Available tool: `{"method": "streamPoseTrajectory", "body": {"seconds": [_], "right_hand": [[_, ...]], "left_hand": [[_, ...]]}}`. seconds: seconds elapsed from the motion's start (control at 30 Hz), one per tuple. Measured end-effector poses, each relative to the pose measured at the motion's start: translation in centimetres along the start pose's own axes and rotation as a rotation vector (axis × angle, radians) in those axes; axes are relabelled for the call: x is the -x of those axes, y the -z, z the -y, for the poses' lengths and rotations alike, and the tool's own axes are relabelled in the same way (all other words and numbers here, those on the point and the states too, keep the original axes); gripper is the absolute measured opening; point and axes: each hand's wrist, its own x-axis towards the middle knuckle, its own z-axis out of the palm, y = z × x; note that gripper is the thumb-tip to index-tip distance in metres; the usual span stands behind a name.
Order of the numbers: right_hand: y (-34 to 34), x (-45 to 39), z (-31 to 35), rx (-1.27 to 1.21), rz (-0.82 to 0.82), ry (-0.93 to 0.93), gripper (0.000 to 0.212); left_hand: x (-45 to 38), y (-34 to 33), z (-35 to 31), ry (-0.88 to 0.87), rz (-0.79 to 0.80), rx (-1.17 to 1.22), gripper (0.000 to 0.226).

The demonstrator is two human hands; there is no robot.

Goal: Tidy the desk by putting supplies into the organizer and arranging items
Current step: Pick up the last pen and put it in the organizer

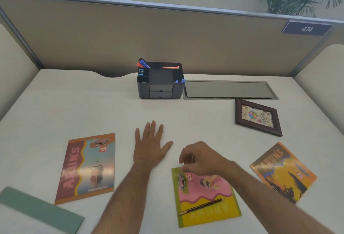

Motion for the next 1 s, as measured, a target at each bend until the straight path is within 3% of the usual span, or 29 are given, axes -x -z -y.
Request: {"method": "streamPoseTrajectory", "body": {"seconds": [0.23,0.37,0.57,0.7,0.8,1.0], "right_hand": [[-4.8,4.1,1.6,0.348,0.422,0.040,0.041],[-5.5,3.7,2.0,0.430,0.461,0.034,0.036],[-5.3,3.1,2.2,0.352,0.499,0.000,0.020],[-4.7,3.2,1.8,0.205,0.442,-0.033,0.011],[-2.8,2.5,1.2,-0.027,0.323,-0.090,0.016],[2.1,-0.5,0.0,-0.859,-0.155,-0.255,0.009]], "left_hand": [[1.6,0.3,0.1,0.026,0.013,0.003,0.081],[2.2,0.4,0.1,0.037,0.026,-0.006,0.080],[2.6,0.5,0.2,0.040,0.024,0.009,0.077],[2.6,0.5,0.2,0.032,0.017,0.017,0.079],[2.6,0.5,0.2,0.028,-0.017,0.022,0.082],[2.4,0.0,0.2,0.008,-0.145,0.198,0.077]]}}
